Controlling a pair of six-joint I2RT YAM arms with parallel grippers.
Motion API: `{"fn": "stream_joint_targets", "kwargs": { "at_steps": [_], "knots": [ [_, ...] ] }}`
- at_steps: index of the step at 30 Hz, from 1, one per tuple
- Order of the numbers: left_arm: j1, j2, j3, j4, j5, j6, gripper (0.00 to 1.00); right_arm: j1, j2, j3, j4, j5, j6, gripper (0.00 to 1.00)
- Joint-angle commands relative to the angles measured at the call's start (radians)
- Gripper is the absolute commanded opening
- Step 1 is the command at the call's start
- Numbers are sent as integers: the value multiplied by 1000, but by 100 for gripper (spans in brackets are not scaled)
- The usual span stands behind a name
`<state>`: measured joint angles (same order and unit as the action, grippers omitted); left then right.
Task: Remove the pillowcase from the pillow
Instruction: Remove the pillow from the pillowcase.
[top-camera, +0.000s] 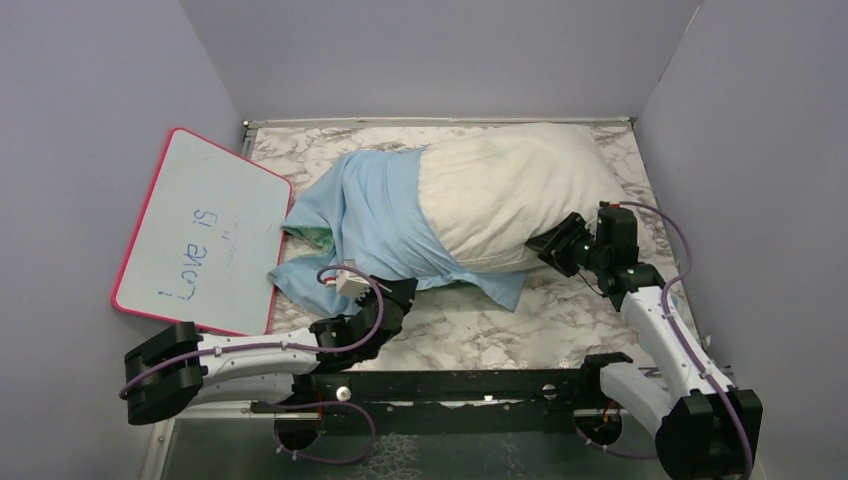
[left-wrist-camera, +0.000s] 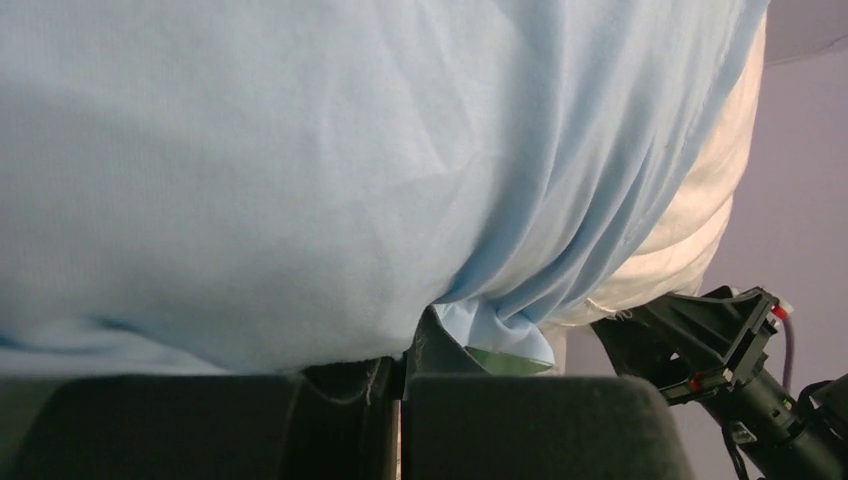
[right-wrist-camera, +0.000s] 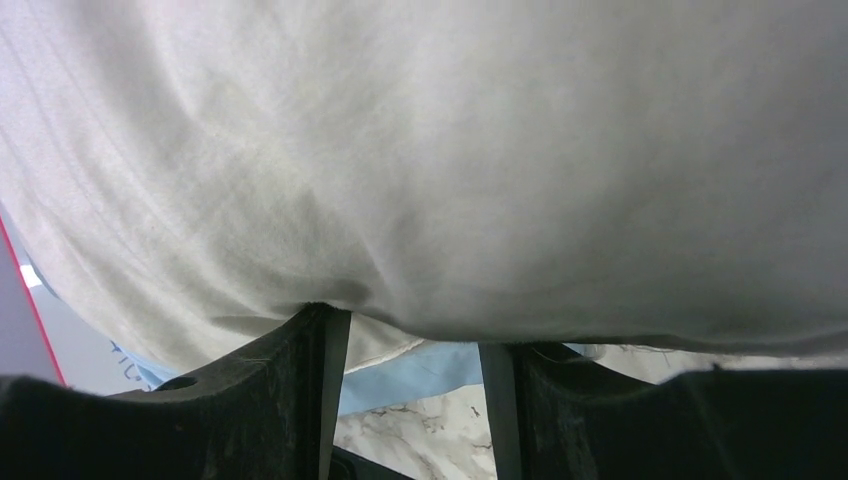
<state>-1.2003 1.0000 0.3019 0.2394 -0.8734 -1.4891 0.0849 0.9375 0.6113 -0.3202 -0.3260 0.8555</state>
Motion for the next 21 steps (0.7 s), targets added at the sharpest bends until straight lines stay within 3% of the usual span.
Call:
{"fn": "stream_joint_targets", "kwargs": {
  "at_steps": [1,7,9,11,15,21],
  "knots": [
    [-4,-41,22,-94,-49,14,0,-2,10,77,-21,89,-32,55],
    [-4,-148,72,-352,15,105,0,-4,56,203,-66,279,-100,46],
    [-3,-206,79,-461,46,115,0,-3,72,242,-80,337,-130,32],
    [-3,-273,76,-528,75,152,0,-5,83,264,-76,378,-147,27],
    [-2,-389,86,-613,119,205,0,-10,117,291,-75,393,-163,26],
    [-2,-397,188,-740,153,291,0,-21,141,318,-125,373,-191,27]
  ]
}}
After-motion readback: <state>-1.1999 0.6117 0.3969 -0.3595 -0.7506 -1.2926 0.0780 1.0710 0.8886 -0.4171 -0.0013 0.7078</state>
